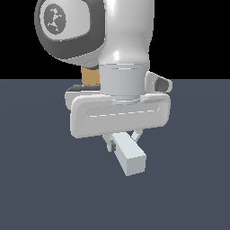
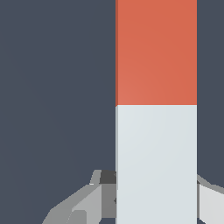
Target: Insert the peg into the horizontal hole in a box.
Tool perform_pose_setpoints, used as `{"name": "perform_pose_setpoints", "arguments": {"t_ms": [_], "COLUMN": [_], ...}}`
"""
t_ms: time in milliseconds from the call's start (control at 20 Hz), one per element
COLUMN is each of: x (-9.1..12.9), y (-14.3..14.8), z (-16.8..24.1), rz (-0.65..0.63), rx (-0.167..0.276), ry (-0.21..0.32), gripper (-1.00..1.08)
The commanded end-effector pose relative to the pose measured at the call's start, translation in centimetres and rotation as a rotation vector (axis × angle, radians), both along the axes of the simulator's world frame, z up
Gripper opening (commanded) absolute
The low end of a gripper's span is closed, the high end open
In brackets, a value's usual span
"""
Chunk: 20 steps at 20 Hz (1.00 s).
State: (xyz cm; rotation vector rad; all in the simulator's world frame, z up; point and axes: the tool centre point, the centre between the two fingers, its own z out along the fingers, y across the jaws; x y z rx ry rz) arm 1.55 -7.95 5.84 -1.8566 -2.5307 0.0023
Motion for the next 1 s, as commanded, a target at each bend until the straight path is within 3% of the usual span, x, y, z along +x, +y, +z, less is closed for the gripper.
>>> {"name": "perform_pose_setpoints", "arguments": {"t_ms": [0, 450, 950], "x": [-0.5, -1.5, -1.5], "y": [2.1, 7.6, 9.1], "z": [0.6, 1.8, 2.1], "rz": [-0.022, -0.077, -0.092], "rx": [0.0, -0.001, -0.001], "ry": [-0.003, -0.003, -0.003], "gripper": [-1.0, -1.0, -1.0]}}
